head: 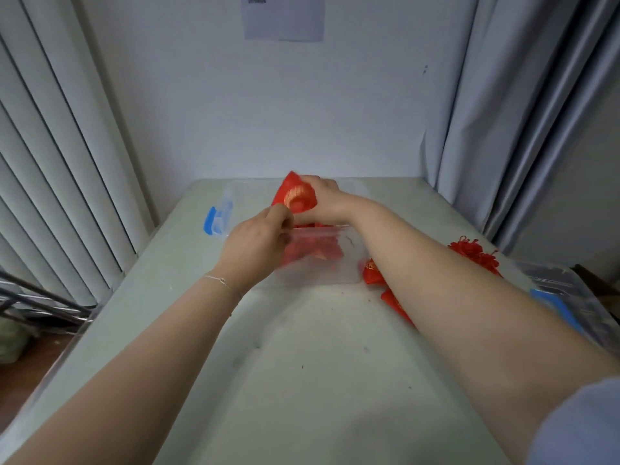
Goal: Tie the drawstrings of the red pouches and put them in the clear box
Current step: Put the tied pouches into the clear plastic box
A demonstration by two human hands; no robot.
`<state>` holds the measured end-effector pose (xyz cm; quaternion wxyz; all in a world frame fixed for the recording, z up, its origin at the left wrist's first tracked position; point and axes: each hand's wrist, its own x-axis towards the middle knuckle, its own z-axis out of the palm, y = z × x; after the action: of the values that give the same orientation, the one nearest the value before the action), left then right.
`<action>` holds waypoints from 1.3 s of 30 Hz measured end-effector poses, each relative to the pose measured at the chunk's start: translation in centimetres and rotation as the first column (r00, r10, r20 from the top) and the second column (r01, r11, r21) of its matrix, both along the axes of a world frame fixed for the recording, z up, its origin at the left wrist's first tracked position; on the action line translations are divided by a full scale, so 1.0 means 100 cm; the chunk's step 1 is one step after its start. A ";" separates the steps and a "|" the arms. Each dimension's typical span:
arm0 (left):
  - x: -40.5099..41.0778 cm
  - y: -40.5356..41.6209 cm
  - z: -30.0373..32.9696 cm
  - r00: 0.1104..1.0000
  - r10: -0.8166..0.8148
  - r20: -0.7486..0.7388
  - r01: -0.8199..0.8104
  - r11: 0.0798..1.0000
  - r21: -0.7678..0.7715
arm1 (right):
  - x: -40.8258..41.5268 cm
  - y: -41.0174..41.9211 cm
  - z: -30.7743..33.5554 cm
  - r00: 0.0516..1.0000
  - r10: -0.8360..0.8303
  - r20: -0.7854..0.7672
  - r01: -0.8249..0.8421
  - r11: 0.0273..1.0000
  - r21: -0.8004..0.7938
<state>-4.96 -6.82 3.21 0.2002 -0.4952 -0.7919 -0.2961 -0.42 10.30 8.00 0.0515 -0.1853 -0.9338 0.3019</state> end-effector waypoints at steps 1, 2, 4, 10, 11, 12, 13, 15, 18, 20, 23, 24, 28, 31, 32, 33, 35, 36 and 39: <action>0.000 0.001 0.000 1.000 0.007 0.006 -0.007 1.000 0.008 | 0.003 -0.001 0.000 0.998 0.026 -0.063 -0.025 1.000 0.008; -0.001 0.002 0.000 1.000 0.016 0.014 -0.016 1.000 0.011 | 0.007 -0.002 0.000 0.988 0.031 -0.150 -0.025 0.999 0.036; -0.001 0.003 0.001 0.999 0.039 0.030 -0.039 0.999 0.009 | 0.022 0.003 0.003 0.935 -0.018 -0.355 0.058 0.993 0.101; 0.001 0.013 0.001 0.996 0.073 0.050 -0.074 0.997 0.019 | 0.087 0.045 -0.012 0.696 -0.360 -0.621 0.483 0.875 0.034; 0.000 0.015 0.002 0.995 0.087 0.051 -0.087 0.996 0.012 | 0.095 0.053 -0.018 0.720 -0.417 -0.555 0.536 0.842 0.064; 0.002 0.019 0.002 0.994 0.092 0.054 -0.092 0.996 0.010 | 0.109 0.063 -0.022 0.758 -0.474 -0.448 0.580 0.804 0.132; 0.001 0.022 0.001 0.994 0.093 0.058 -0.094 0.996 0.007 | 0.119 0.070 -0.028 0.798 -0.519 -0.307 0.587 0.784 0.203; 0.006 0.029 -0.001 0.996 0.089 0.026 -0.090 0.996 0.011 | 0.145 0.086 -0.038 0.830 -0.557 -0.019 0.538 0.791 0.292; 0.028 0.039 -0.007 0.975 0.063 -0.215 -0.044 0.995 0.089 | 0.165 0.107 -0.054 0.794 -0.554 0.251 0.486 0.826 0.285; 0.054 0.050 -0.009 0.951 -0.068 -0.301 0.101 0.990 0.096 | 0.170 0.113 -0.061 0.777 -0.544 0.316 0.499 0.839 0.218; 0.097 0.077 -0.017 0.967 -0.245 0.067 0.253 0.955 -0.156 | 0.167 0.111 -0.072 0.784 -0.554 0.282 0.552 0.829 0.092; 0.106 0.088 -0.023 0.953 -0.228 0.199 0.277 0.922 -0.272 | 0.166 0.109 -0.076 0.779 -0.572 0.257 0.570 0.816 0.090; 0.118 0.125 -0.048 0.937 -0.170 0.304 0.307 0.815 -0.491 | 0.167 0.095 -0.081 0.801 -0.582 0.142 0.572 0.814 0.104; 0.117 0.142 -0.059 0.954 -0.111 0.277 0.258 0.775 -0.578 | 0.171 0.085 -0.083 0.856 -0.512 0.078 0.514 0.857 -0.018; 0.116 0.146 -0.061 0.959 -0.093 0.267 0.244 0.751 -0.613 | 0.173 0.084 -0.084 0.873 -0.484 0.061 0.486 0.873 -0.035; 0.116 0.150 -0.061 0.963 -0.085 0.257 0.236 0.732 -0.640 | 0.176 0.085 -0.083 0.887 -0.460 0.041 0.462 0.886 -0.051; 0.112 0.154 -0.060 0.963 -0.094 0.255 0.241 0.727 -0.643 | 0.183 0.089 -0.077 0.900 -0.435 -0.017 0.430 0.896 -0.112; 0.110 0.155 -0.060 0.958 -0.107 0.264 0.255 0.737 -0.626 | 0.187 0.092 -0.073 0.897 -0.442 -0.032 0.433 0.889 -0.151; 0.108 0.155 -0.057 0.939 -0.144 0.311 0.307 0.757 -0.576 | 0.200 0.102 -0.064 0.854 -0.520 0.008 0.518 0.849 -0.107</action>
<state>5.83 8.67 -2.53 -0.1105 -0.5847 -0.7971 -0.1027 19.58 20.47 1.56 0.1314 -0.4296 -0.8312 0.3274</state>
